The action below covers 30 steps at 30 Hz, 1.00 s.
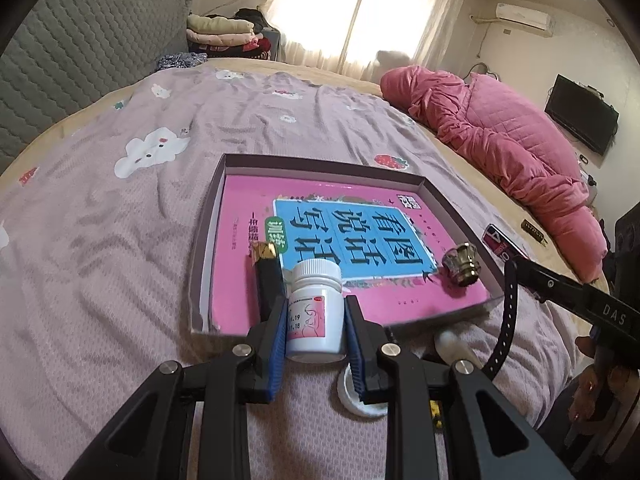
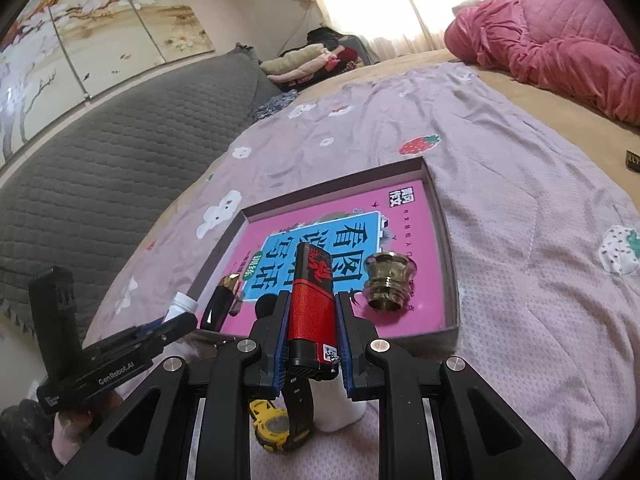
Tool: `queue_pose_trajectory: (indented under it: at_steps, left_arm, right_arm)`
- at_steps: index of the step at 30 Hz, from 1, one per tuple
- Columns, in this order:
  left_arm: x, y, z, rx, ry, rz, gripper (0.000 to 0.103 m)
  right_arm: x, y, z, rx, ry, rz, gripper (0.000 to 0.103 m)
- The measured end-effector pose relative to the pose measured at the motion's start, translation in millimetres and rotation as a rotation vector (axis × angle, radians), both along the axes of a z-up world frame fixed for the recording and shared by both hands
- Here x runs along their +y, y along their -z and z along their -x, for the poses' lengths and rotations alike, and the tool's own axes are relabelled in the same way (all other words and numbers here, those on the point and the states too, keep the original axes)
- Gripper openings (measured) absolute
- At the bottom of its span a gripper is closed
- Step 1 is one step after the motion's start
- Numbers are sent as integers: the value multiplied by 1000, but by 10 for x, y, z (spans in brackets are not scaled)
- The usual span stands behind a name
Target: Organize rigid objects
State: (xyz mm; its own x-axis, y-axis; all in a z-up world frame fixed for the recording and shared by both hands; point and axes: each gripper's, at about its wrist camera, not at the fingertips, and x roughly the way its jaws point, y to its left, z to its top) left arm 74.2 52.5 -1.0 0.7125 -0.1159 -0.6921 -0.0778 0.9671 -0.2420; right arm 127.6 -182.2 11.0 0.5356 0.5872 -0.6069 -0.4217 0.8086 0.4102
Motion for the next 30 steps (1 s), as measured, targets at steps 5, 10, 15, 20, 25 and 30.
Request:
queue_pose_trajectory:
  at_steps: [5,10,15,20,25,30]
  left_arm:
    - [-34,3,-126,-15,9,-10,27]
    - [-102,19,-239,-23,30,-21,27]
    - [-127,53,-312,-19,42,-20,27]
    - [-112,103,-378,1,38,-12,27]
    - [-97,148,-438,15,38,-2,27]
    - [-88,199,-503,32,35,1,27]
  right_arm:
    - [36,6,-107,-11,1,10,22]
    - [119,86,-207,11,-14,19,22]
    - [244,161,-272,23,-44,33,22]
    - [362,256,-356,39,-66,49,22]
    - [459,349,-425,56,-83,72,22]
    - [496,403,-473,72,-85,83,22]
